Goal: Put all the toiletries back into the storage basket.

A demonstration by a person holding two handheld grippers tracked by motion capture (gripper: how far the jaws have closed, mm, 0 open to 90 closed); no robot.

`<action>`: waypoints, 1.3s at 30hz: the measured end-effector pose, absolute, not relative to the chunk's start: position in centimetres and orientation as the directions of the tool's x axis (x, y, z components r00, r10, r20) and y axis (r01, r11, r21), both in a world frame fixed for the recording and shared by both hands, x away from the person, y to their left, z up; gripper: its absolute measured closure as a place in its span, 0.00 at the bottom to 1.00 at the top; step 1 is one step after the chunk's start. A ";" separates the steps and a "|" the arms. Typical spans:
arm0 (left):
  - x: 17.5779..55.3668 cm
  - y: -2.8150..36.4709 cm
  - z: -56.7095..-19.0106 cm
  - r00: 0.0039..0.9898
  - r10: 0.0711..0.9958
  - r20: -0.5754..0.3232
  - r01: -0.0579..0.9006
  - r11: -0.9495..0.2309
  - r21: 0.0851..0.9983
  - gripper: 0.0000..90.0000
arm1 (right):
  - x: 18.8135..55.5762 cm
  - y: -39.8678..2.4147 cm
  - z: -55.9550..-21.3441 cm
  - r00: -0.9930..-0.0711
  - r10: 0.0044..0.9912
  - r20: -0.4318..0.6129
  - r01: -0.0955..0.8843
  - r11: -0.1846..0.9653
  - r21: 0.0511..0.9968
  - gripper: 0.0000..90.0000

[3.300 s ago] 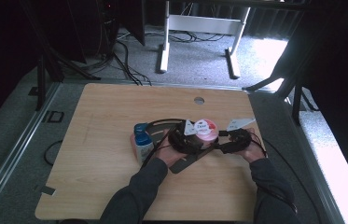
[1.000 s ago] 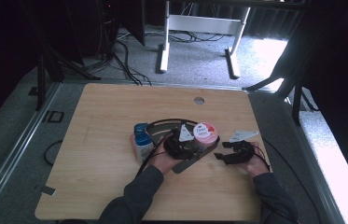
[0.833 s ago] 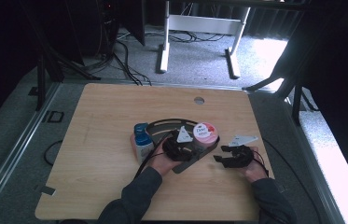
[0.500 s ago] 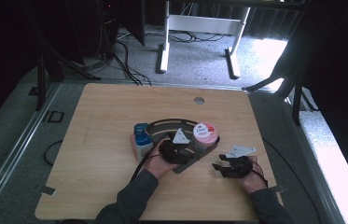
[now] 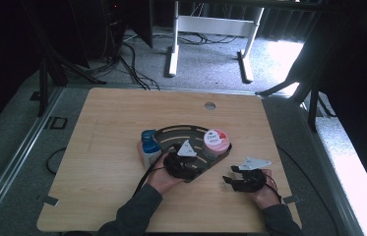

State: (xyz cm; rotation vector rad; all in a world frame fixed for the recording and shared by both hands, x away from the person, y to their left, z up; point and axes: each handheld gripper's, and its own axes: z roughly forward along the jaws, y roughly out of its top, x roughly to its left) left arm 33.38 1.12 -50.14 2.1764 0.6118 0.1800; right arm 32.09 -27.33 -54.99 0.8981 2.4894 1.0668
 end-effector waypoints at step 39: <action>30.5 5.0 -46.2 0.920 0.391 0.022 0.243 -0.615 0.750 0.56 | 31.9 -27.1 -55.9 -0.771 0.637 -0.004 0.425 0.519 0.742 0.44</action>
